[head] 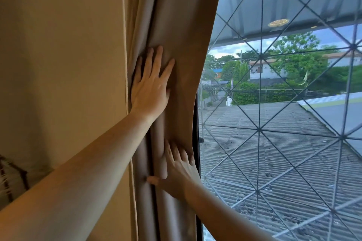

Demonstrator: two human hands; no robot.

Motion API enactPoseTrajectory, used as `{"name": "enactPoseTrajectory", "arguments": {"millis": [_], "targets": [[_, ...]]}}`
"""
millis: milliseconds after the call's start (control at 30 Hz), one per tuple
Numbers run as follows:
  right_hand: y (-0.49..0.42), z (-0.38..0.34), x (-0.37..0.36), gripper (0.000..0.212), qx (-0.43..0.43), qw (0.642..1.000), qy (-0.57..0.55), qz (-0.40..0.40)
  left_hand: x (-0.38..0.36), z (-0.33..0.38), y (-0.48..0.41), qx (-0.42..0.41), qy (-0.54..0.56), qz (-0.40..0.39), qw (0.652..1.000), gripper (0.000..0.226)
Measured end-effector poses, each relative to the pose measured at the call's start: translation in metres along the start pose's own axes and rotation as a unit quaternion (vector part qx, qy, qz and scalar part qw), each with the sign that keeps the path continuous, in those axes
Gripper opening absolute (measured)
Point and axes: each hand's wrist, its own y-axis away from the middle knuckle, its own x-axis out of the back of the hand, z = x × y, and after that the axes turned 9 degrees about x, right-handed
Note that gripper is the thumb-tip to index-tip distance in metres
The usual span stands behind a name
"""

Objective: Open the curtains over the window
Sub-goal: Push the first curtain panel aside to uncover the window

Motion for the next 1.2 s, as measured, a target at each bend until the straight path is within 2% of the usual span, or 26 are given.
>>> {"name": "enactPoseTrajectory", "arguments": {"millis": [533, 767, 1000, 1200], "targets": [[0.091, 0.029, 0.044, 0.120, -0.032, 0.999, 0.018, -0.023, 0.061, 0.068, 0.014, 0.021, 0.027, -0.047, 0.998, 0.086], [0.143, 0.059, 0.073, 0.118, -0.038, 0.998, 0.042, -0.004, 0.094, 0.116, 0.013, 0.024, 0.065, -0.049, 0.996, 0.079], [0.201, 0.093, 0.112, 0.117, -0.057, 0.995, 0.083, -0.018, 0.128, 0.176, 0.007, 0.036, 0.116, -0.024, 0.992, 0.067], [0.241, 0.119, 0.147, 0.116, -0.077, 0.990, 0.115, -0.014, 0.152, 0.232, 0.002, 0.013, 0.150, -0.056, 0.987, 0.069]]}}
